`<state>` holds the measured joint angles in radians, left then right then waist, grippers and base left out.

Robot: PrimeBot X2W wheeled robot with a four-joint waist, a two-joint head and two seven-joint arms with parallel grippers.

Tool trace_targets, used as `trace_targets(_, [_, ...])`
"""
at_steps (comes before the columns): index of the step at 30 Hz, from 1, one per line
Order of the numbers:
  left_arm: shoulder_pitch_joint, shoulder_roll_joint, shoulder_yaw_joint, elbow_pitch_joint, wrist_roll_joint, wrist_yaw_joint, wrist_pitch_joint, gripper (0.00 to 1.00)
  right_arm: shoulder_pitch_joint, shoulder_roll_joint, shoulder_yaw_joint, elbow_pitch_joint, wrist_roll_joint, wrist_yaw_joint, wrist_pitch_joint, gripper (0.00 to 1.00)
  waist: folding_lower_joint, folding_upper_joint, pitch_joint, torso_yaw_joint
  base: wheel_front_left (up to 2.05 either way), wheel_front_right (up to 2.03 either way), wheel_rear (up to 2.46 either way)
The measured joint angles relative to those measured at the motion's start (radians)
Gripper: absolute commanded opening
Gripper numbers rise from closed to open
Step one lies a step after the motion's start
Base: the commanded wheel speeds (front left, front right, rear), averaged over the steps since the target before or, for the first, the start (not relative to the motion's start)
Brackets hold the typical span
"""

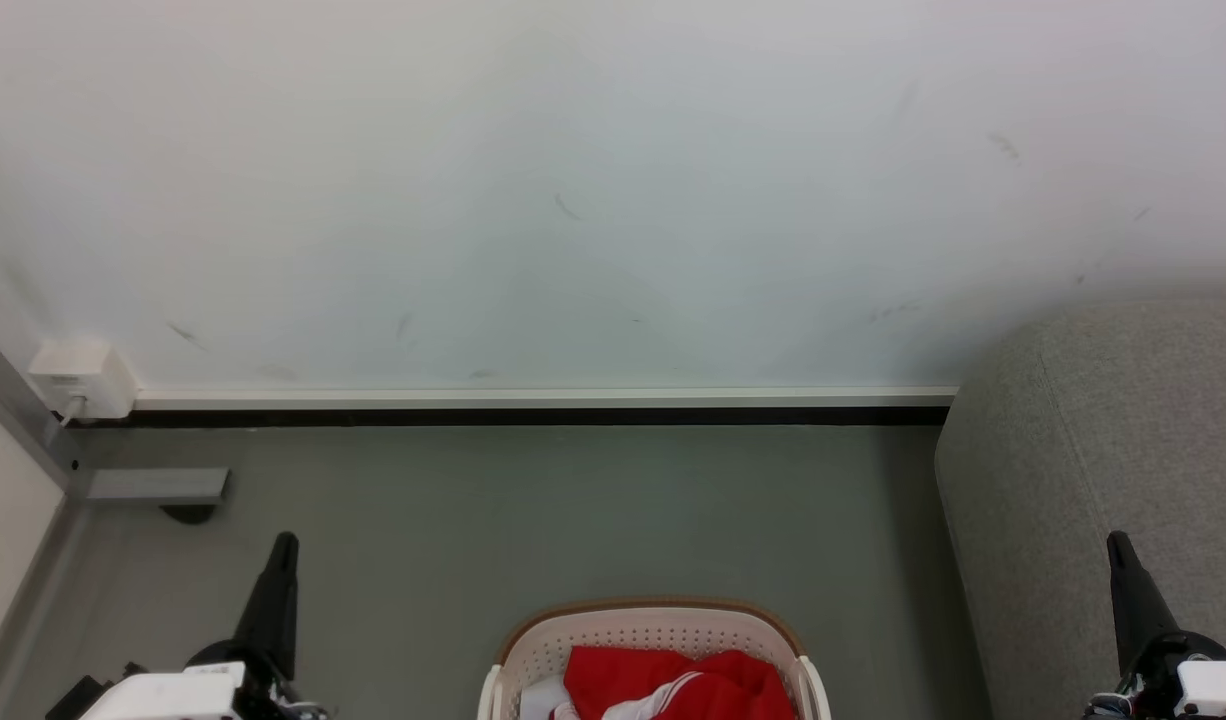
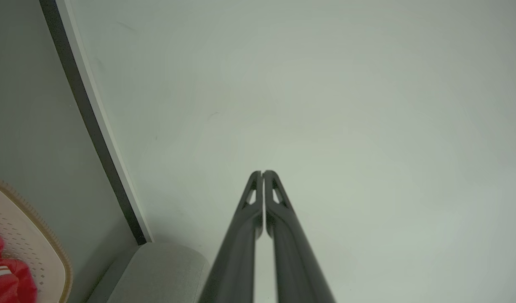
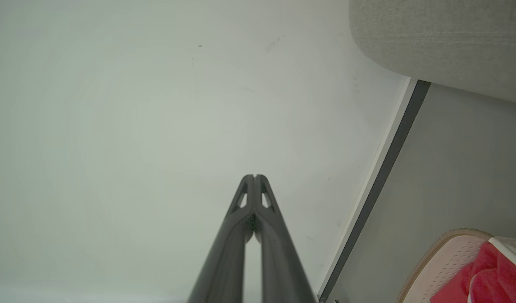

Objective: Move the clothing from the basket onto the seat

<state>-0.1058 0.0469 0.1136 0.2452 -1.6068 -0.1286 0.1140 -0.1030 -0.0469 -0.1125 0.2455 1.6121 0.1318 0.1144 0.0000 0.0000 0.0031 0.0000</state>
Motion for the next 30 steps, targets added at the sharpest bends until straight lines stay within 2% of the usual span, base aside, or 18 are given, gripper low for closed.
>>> trace_targets(30, [0.000,0.000,0.000,0.000,0.000,0.000,0.000,0.00,0.000,0.000,0.000,0.000,0.000,0.000,0.000,0.00,0.0000,0.0000,0.000,0.000,0.00,0.00,0.00])
